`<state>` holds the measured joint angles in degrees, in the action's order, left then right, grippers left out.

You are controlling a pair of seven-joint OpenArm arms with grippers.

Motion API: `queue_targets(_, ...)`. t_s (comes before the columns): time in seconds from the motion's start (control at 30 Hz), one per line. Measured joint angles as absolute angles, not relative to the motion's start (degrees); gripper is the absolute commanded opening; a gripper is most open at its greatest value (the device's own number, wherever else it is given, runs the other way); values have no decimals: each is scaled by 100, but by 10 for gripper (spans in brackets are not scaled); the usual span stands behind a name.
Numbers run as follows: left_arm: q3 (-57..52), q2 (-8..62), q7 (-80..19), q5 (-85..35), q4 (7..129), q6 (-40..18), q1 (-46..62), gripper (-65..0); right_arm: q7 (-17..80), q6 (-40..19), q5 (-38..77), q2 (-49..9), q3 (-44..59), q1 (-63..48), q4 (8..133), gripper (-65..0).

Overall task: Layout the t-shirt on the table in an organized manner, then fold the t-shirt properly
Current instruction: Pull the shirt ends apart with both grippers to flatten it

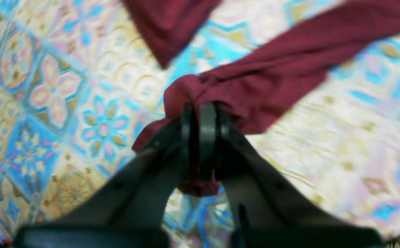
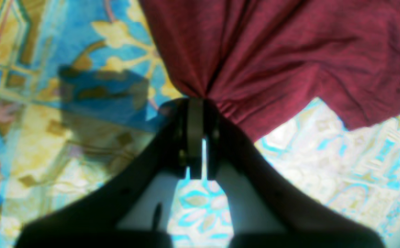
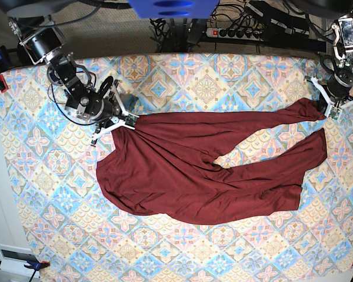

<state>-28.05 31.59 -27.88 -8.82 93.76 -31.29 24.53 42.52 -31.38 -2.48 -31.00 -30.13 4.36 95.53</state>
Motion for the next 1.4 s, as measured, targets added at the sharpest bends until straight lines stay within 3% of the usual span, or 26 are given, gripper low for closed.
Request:
queue_targets(0.63,-3098,3424,-2709,-880,9483,-3120,2716,-650,4165,-3127,-226,-4130,-2731,333,9583,-650)
queue_targets(0.77,-2281,3586,-2895,-779,9448,-3138,3122,-650,4237,-3148,-220,-4112,-2744,204,9570,-650)
queue_targets(0.97,-1533,4375,-2794,-812,9588,-3111,3782,-650,4226,-3133,-237,-4123,-2742,239,9557,-650)
queue_targets(1.1,-1450,4429,-2722,-744,9583,-3135,3804,-650,4226,-3131,-235,-4115,-2742,242,9553,-650)
queue_targets(1.27,-1094,4497,-2842,224,9579,-3070,3776,-650,4222,-3131,-220,-4112,-2742,242,9553,-650)
queue_targets(1.4,-1007,4460,-3365,301,9605,-3065,3684,-649,4228,-3133,-220,-4117,-2742,235,9550,-650)
